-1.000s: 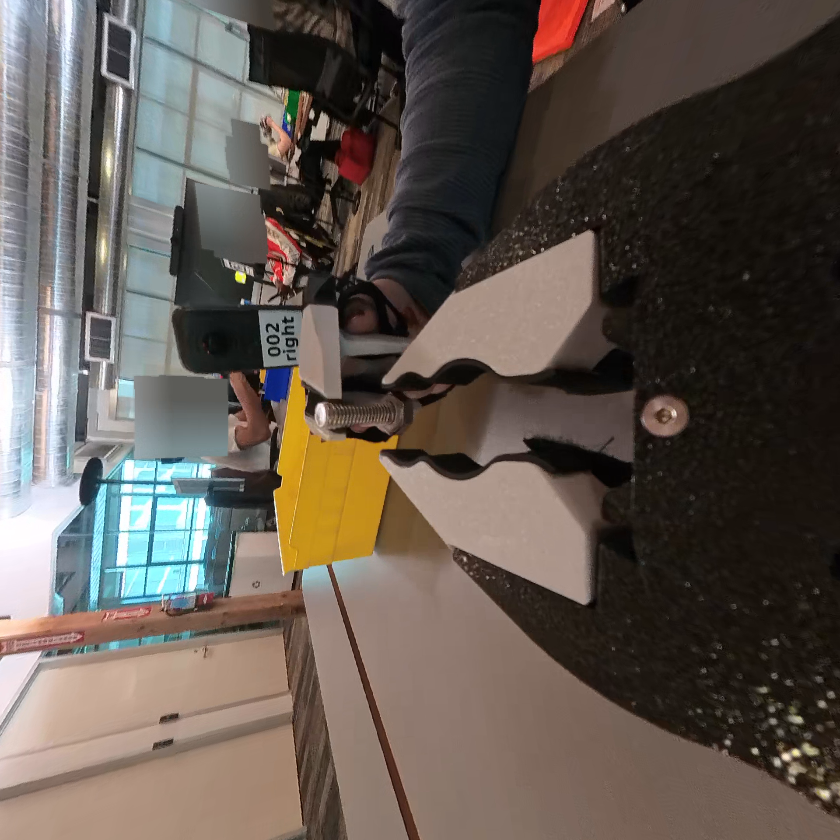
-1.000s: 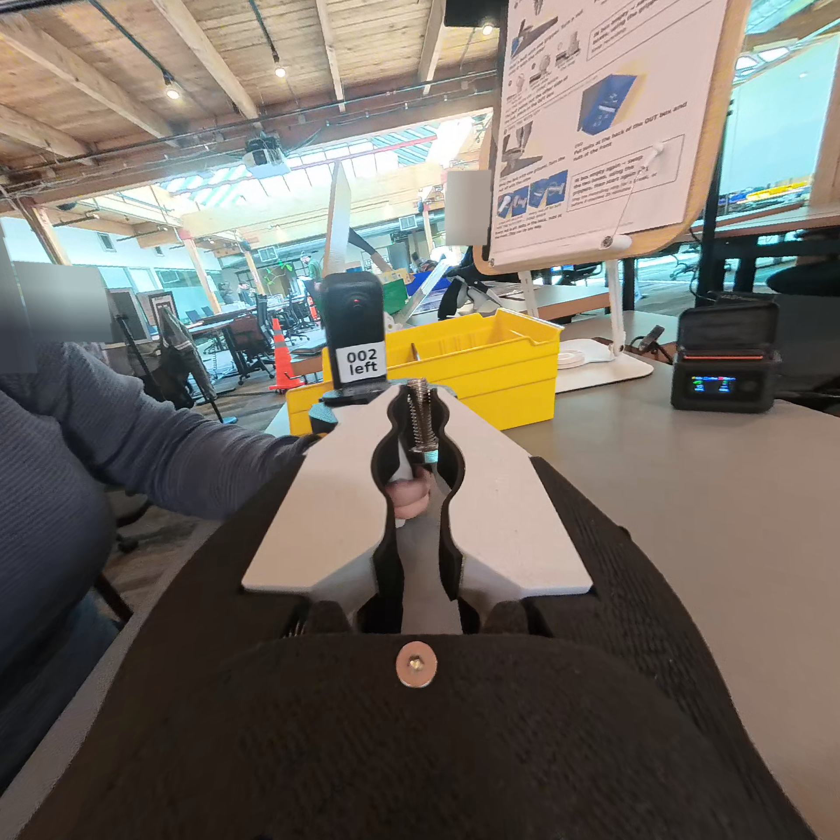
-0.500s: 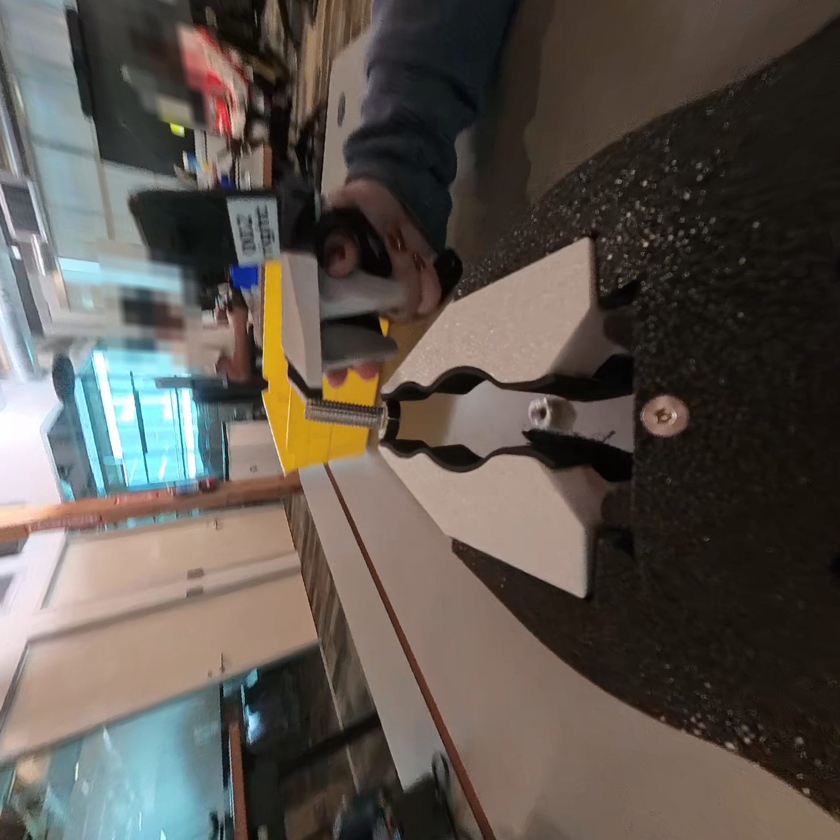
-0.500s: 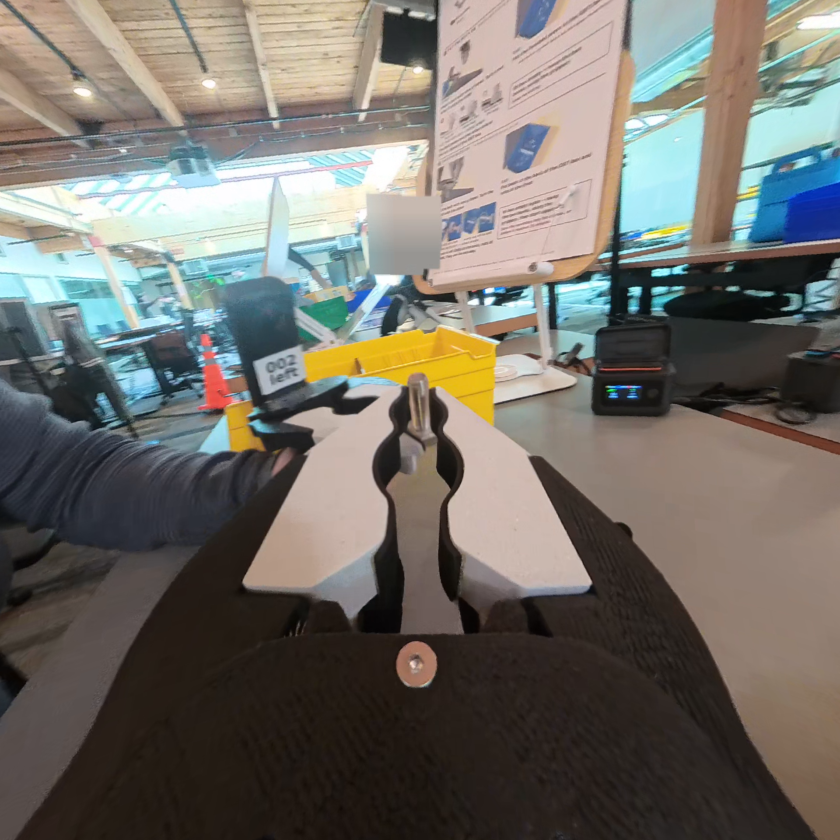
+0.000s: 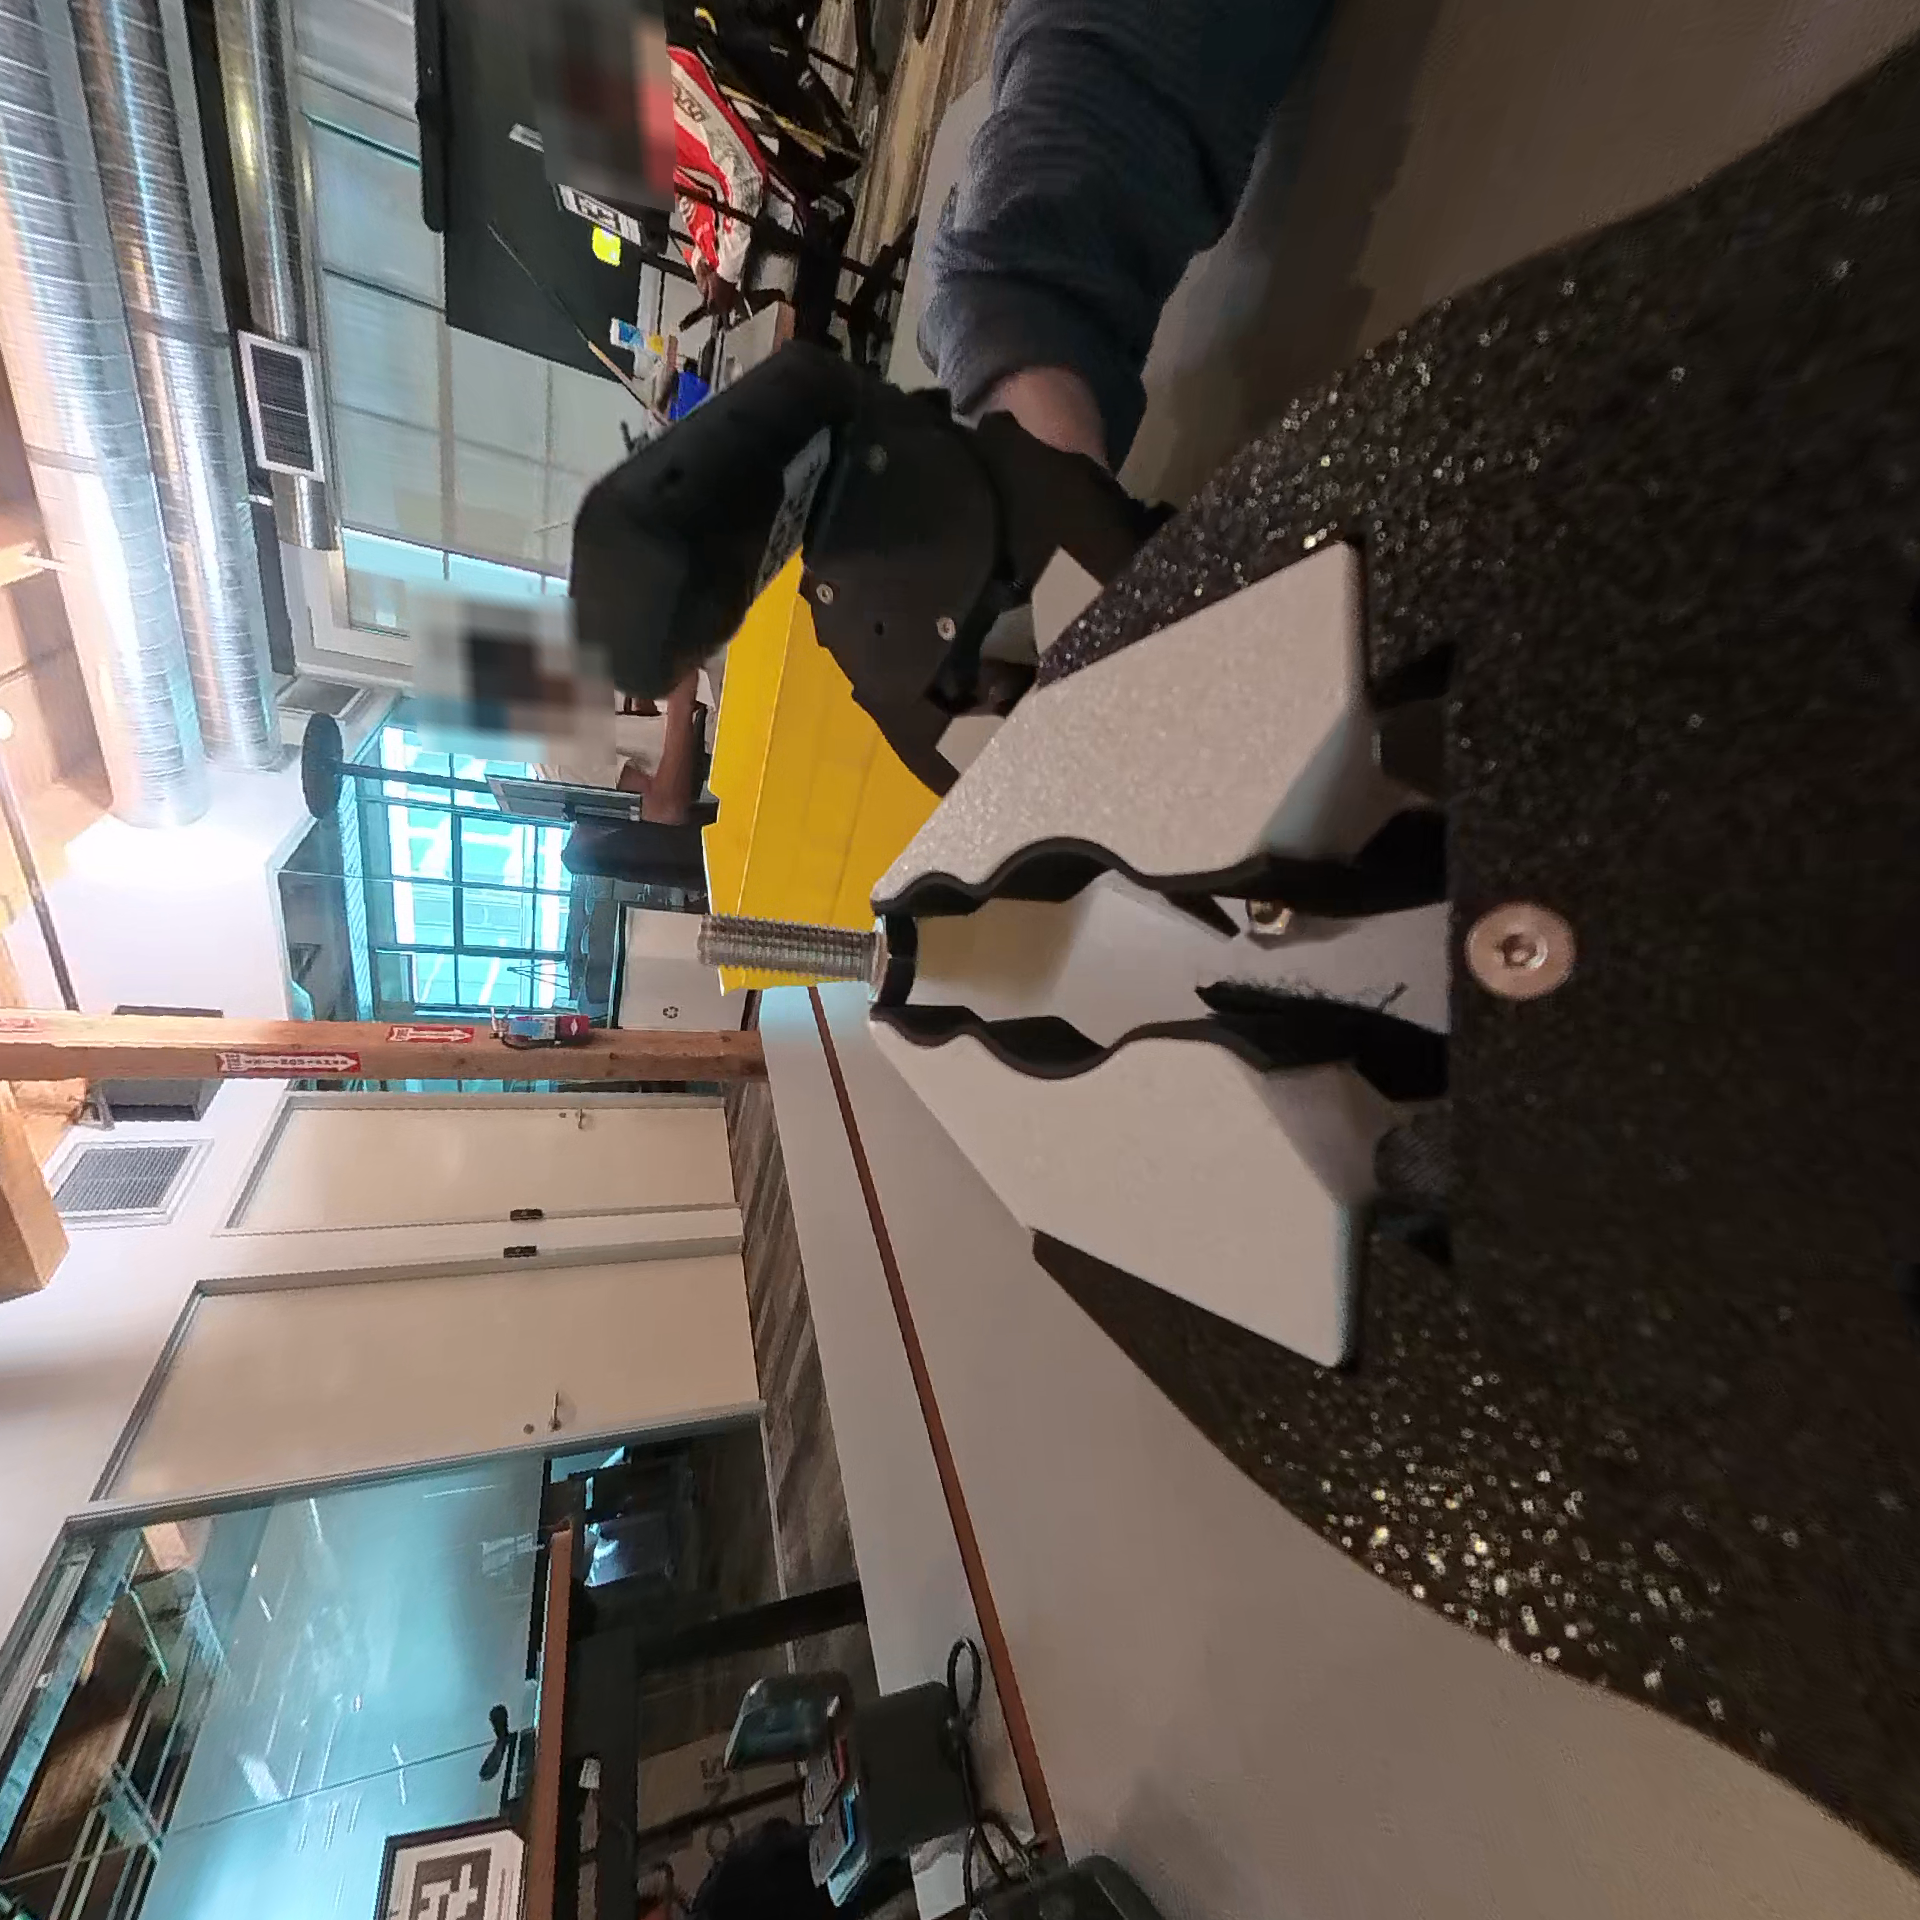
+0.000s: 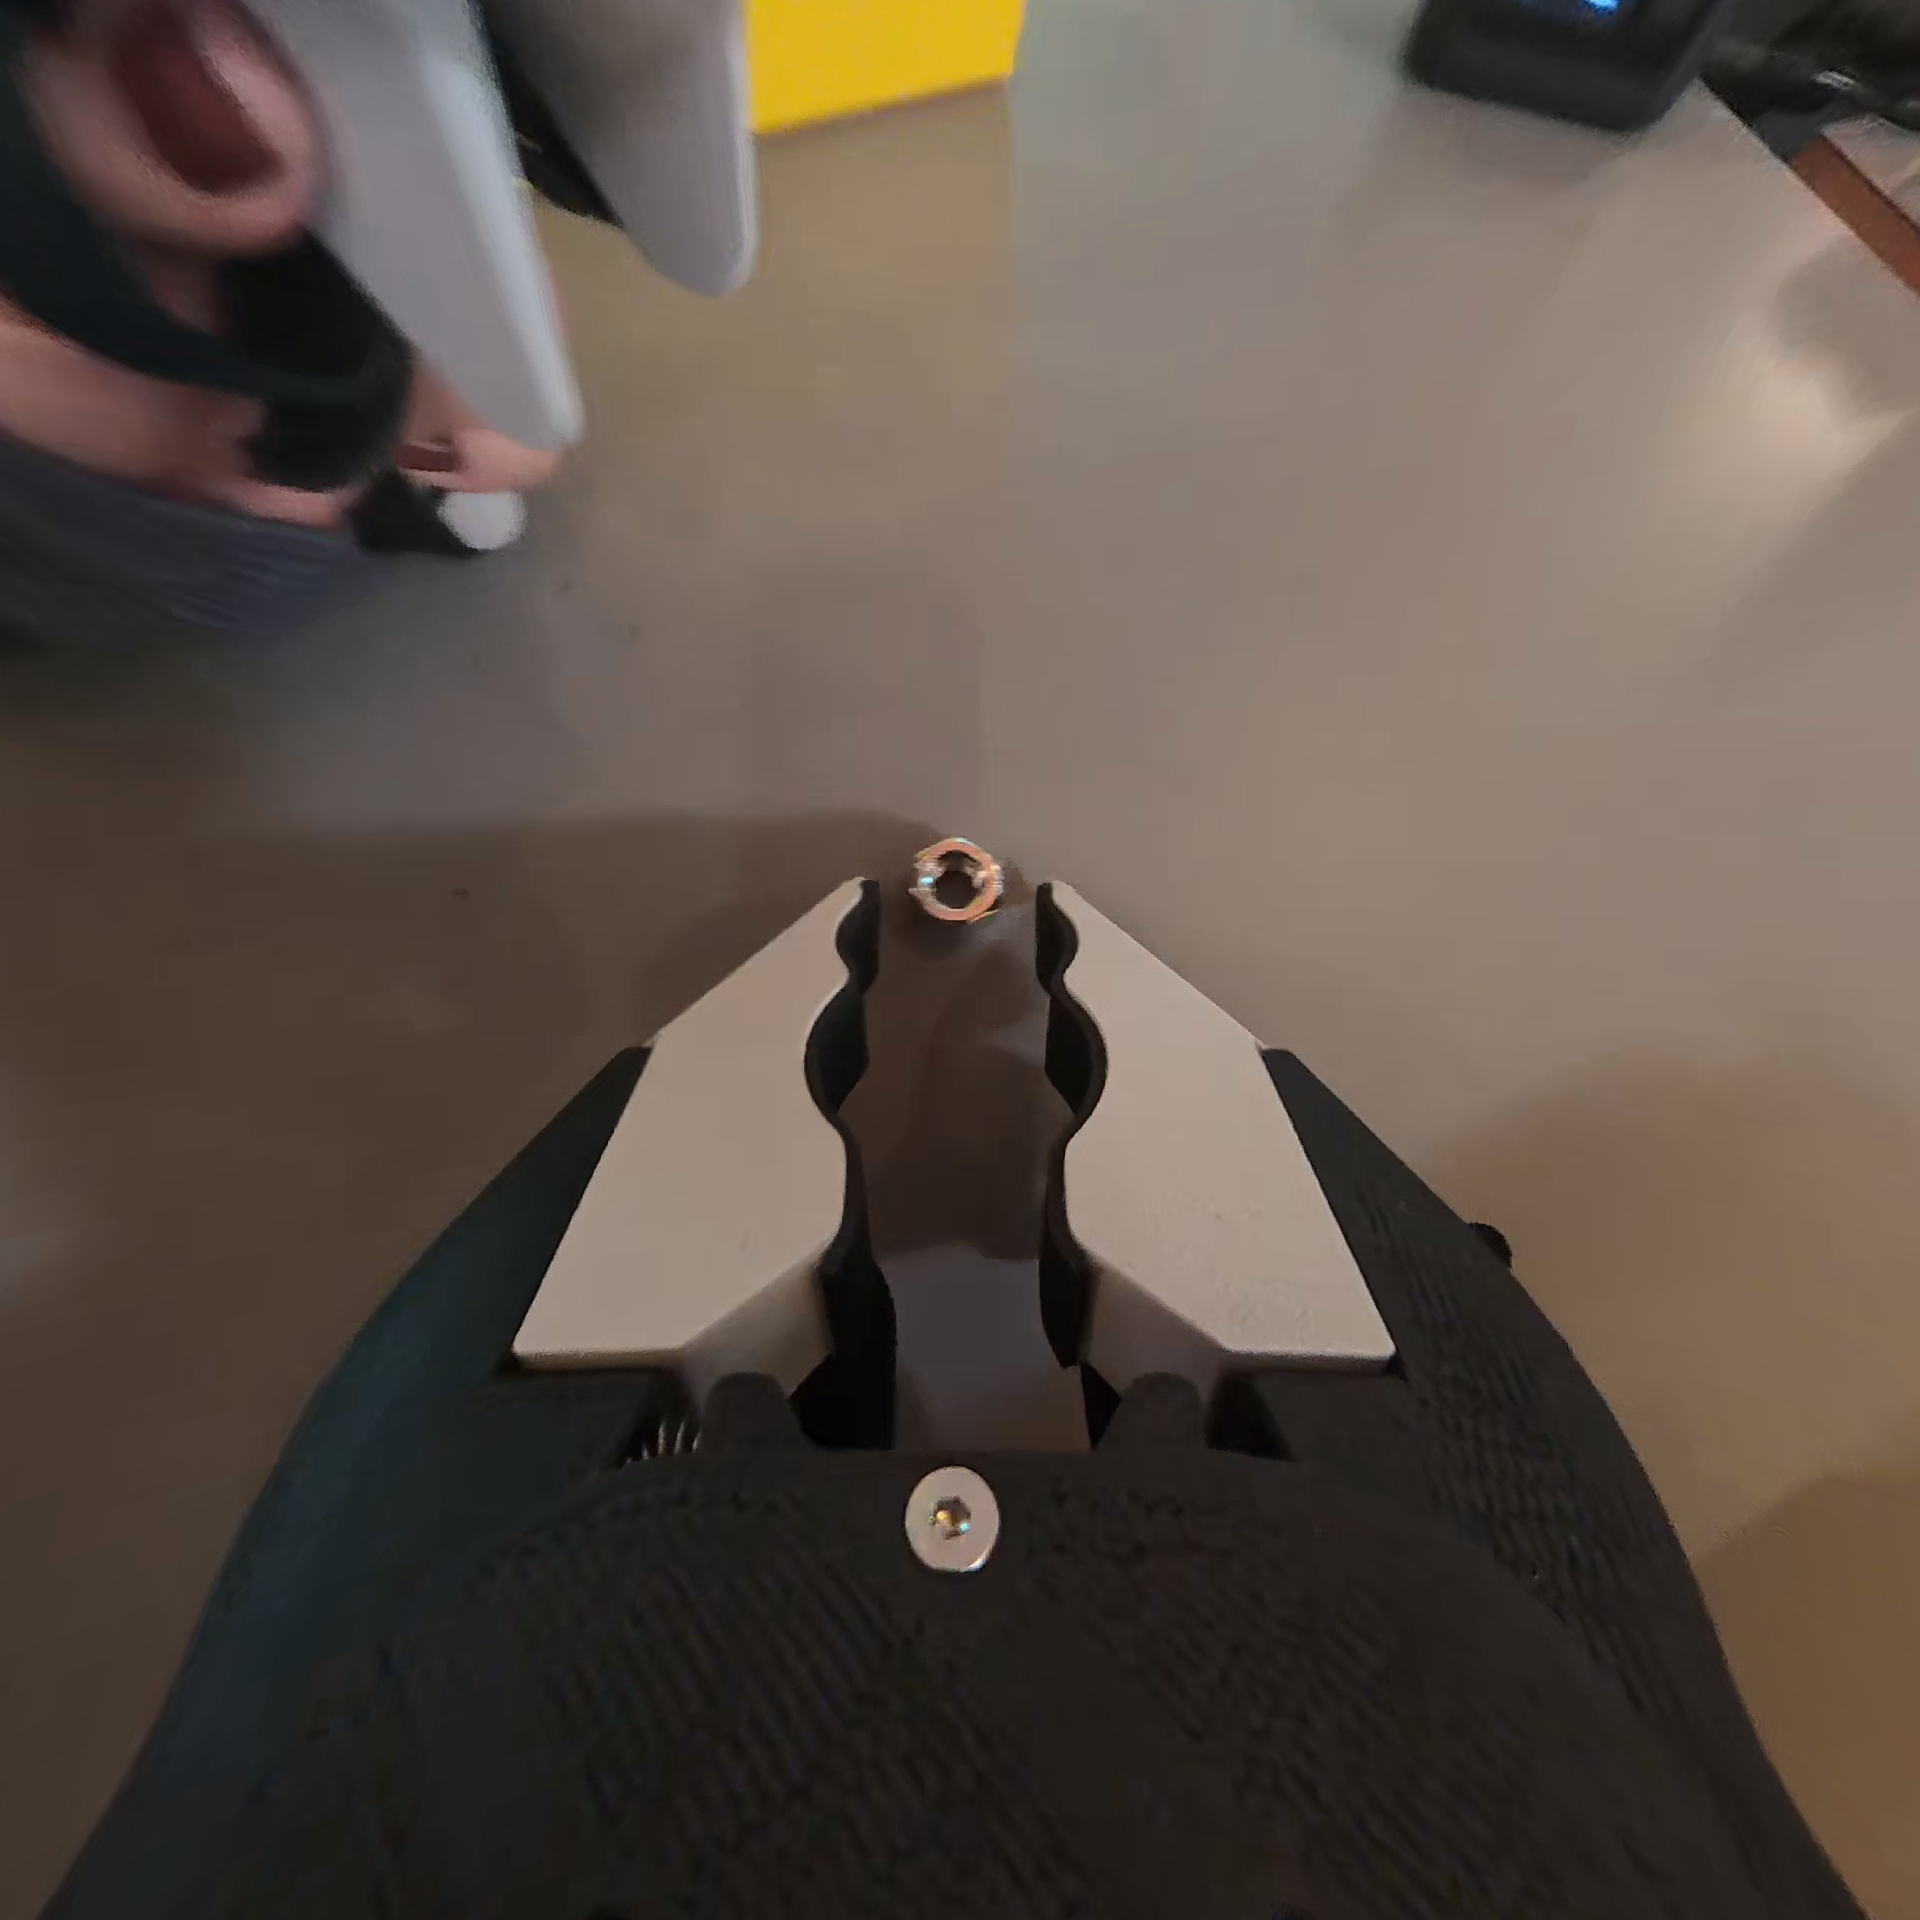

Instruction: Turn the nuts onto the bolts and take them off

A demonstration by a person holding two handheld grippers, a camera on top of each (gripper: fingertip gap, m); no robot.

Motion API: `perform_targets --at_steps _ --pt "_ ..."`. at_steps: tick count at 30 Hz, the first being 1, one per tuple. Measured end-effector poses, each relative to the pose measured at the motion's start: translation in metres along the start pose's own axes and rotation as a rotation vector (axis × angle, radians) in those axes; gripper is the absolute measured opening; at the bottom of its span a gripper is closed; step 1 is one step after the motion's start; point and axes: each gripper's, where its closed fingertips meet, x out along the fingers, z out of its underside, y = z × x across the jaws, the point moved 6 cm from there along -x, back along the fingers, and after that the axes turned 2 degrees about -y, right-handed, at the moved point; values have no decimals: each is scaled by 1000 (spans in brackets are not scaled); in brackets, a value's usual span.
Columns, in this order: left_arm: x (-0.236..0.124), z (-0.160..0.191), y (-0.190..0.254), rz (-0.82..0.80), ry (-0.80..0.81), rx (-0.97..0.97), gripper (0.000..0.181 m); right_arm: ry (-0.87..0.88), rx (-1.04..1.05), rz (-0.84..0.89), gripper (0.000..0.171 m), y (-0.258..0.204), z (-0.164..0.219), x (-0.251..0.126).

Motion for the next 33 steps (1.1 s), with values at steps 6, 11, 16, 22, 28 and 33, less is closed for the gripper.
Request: perform_targets --at_steps 6,11,16,22,28,33 --pt "4 1 9 56 26 -108 14 -28 -51 66 16 6 -4 -7" --pt "12 5 28 182 15 -181 14 273 26 9 16 25 -41 -94" --pt "17 8 44 277 -21 -145 14 243 -81 -209 16 10 -73 -137" --pt "17 9 49 327 -34 -150 14 55 -187 -279 16 -4 -85 -127" --pt "20 14 53 320 -85 -110 14 -68 -206 -262 16 -2 -83 -122" --pt "19 12 53 334 -69 -117 14 -101 -194 -270 16 -4 -86 -123"
